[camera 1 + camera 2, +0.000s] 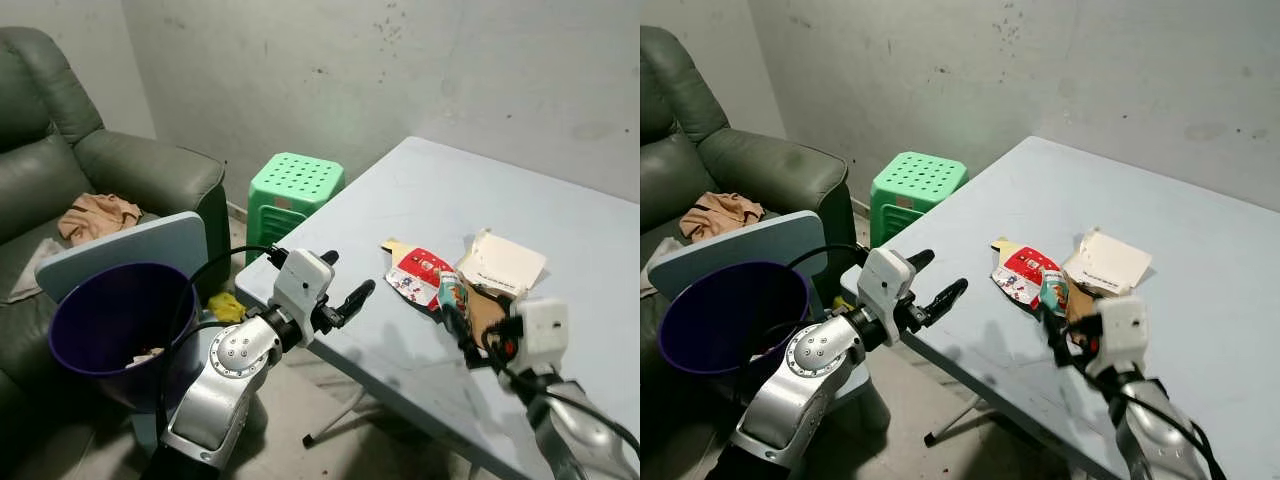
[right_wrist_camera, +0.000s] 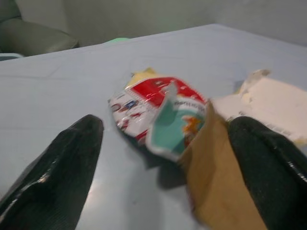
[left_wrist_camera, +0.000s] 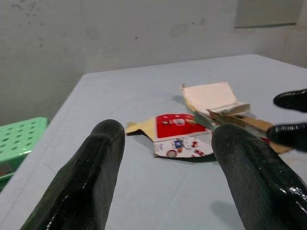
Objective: Picking trash to rubbish bin
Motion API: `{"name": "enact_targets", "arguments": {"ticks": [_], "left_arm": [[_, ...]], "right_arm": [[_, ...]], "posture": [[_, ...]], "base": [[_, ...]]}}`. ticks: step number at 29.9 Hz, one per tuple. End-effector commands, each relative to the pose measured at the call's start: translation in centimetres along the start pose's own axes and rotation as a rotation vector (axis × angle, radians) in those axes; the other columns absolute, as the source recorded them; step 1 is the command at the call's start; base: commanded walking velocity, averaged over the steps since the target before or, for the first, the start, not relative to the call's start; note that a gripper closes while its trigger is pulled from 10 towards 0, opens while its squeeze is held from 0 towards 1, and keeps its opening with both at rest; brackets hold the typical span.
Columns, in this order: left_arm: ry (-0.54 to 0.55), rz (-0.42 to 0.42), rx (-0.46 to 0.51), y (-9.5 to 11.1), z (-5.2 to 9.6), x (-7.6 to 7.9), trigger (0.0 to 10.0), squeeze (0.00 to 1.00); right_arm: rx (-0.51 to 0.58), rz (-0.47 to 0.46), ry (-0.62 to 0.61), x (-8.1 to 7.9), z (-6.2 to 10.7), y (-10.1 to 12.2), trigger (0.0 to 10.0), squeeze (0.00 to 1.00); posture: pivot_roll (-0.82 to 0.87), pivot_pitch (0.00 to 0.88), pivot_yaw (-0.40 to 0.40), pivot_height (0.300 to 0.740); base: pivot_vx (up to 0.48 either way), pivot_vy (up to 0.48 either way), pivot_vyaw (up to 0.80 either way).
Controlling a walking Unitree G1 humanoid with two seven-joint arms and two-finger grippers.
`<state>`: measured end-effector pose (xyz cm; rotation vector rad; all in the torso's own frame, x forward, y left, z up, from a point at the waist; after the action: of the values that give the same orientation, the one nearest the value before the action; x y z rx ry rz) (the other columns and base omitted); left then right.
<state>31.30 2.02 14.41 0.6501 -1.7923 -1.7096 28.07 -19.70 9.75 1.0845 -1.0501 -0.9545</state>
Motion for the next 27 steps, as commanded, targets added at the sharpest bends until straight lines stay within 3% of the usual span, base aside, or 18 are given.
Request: {"name": "enact_targets", "arguments": {"ticks": [1,8,18,27], "left_arm": [[-0.034,-0.011,0.008,0.6,-0.1,0.5,10.0,0.00],[-0.114,0.015,-0.019,-0.2,0.0,1.9,10.0,0.00],[-0.143,0.036,-0.024,-0.4,0.1,2.7,10.0,0.00],[-0.150,0.039,-0.012,-0.1,-0.1,3.0,10.0,0.00]], "right_arm": [[0.017,0.004,0.030,-0.6,0.1,0.7,10.0,0.00],[-0.022,0.018,0.026,-0.9,0.6,0.2,10.0,0.00],[-0.071,0.005,-0.112,0.1,-0.4,-0.1,10.0,0.00],[-0.197,0.032,-0.153,1.0,-0.3,-2.3,10.0,0.00]], "posture": [[-0.09,0.000,-0.019,0.740],[-0.10,0.000,-0.012,0.740],[-0.09,0.000,-0.023,0.740],[-0.09,0.000,-0.031,0.740]], "base": [[0.000,0.000,0.00],[0.000,0.000,0.00],[0.000,0.000,0.00],[0.000,0.000,0.00]]}}
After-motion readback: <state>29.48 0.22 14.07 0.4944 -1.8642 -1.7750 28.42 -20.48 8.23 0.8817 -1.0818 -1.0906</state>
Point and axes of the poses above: a point about 5 cm out from each wrist's last joint towards the gripper, its own z axis pointing back from the gripper into the wrist, its own y axis along the axis of the wrist's last joint, x = y × z, the point moved 5 cm from there along -z, pointing out of the wrist towards the gripper, and after that the axes turned 10 degrees about z, right-handed, at the moved point
